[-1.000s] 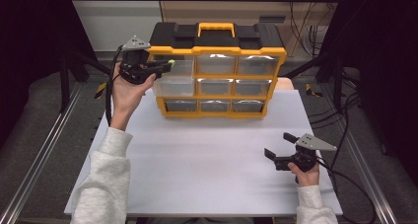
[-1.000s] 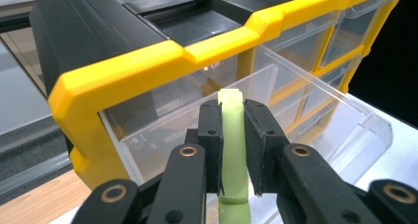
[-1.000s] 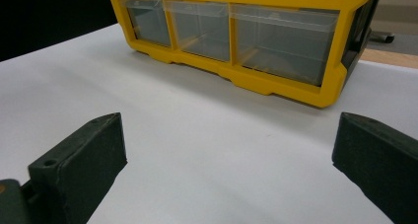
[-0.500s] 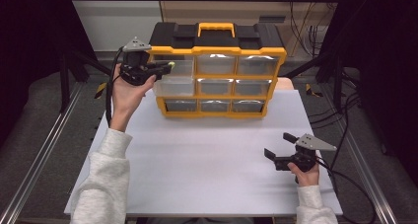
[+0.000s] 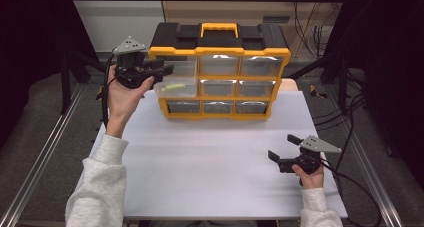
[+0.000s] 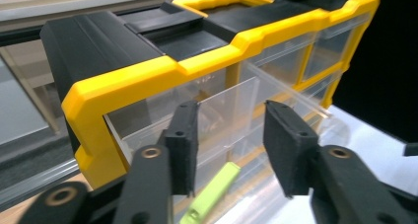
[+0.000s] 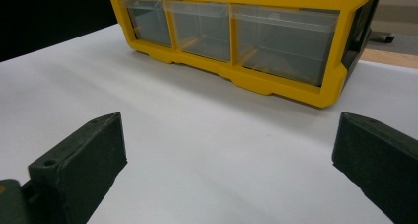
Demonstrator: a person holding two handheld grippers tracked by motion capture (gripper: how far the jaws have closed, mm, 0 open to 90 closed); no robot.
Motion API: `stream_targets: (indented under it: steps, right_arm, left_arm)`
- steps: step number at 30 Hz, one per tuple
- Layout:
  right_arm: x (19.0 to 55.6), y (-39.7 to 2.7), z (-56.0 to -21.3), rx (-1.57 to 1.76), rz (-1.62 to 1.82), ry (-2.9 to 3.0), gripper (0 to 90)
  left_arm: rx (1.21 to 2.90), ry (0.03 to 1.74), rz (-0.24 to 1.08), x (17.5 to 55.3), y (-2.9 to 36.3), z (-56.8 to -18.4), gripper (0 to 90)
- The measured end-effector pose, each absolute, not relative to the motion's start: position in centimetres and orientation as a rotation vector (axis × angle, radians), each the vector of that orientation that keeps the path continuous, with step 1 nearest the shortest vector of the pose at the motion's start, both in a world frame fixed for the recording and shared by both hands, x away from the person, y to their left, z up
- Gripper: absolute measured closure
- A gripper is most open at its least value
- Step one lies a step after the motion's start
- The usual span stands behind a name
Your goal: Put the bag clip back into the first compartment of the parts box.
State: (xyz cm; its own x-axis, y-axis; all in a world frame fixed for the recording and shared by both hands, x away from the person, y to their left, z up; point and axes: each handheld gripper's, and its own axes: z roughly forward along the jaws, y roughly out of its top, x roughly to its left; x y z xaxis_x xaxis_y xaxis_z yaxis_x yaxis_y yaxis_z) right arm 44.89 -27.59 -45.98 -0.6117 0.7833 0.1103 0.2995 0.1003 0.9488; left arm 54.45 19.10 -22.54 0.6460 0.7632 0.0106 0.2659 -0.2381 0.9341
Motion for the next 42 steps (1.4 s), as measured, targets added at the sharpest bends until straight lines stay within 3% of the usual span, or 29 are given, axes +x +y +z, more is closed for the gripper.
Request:
stream_targets:
  steps: [10,26,42]
  right_arm:
    - [44.8,-27.6,-45.9,1.062,1.527,1.957,0.4]
    - [44.9,-27.6,-46.0,1.060,1.528,1.960,0.3]
    - [44.8,-27.6,-46.0,1.051,1.533,1.957,0.3]
  left_arm:
    - [1.713,0.757,0.600,52.3,20.8,-23.2,30.2]
    - [1.656,0.717,0.562,49.0,23.2,-27.1,3.8]
    - [1.659,0.781,0.496,47.6,25.2,-35.8,0.0]
